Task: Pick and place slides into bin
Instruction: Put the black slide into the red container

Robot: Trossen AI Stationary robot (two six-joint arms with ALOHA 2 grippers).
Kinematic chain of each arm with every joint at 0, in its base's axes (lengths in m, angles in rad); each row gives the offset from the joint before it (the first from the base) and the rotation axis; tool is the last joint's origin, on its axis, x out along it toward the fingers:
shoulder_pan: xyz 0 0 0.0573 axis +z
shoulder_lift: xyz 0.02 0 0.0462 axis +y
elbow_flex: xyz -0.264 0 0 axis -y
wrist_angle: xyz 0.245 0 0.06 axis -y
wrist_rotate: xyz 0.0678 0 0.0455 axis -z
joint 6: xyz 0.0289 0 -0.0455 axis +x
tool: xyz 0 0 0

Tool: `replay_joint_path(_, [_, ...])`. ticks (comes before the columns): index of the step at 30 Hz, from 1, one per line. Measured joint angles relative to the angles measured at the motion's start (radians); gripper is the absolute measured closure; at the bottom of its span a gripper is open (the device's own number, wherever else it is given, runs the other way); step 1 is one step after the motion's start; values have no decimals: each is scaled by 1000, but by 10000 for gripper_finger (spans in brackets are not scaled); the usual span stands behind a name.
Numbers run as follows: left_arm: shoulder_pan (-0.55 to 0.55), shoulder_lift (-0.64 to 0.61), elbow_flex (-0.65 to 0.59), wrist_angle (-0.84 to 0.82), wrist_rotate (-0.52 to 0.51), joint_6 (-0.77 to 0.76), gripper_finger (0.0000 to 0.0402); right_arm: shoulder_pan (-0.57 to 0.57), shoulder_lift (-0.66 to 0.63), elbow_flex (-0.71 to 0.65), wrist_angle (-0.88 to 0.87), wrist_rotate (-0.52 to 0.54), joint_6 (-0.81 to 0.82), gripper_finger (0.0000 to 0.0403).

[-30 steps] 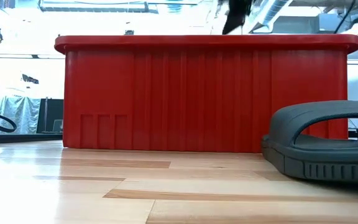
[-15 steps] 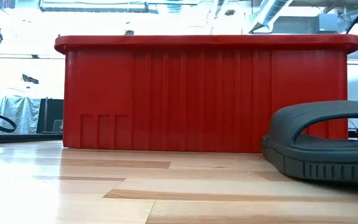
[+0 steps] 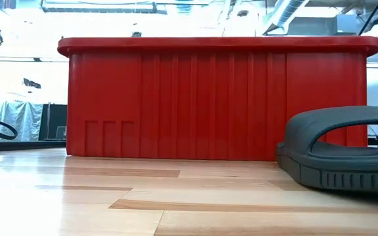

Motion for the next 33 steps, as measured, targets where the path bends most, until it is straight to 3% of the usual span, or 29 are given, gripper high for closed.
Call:
replay_joint_path(8, [0,0,0,0,53,1,401,188,28,-208,233,1,157,242])
replay_joint_path(17, [0,0,0,0,87,1,401,244,133,-420,492,-13,219,246])
replay_joint_path(24, [0,1,0,0,88,0,401,244,263,-466,592,-58,138,236])
replay_joint_path(33, [0,0,0,0,88,0,401,188,330,-466,565,-56,26,219])
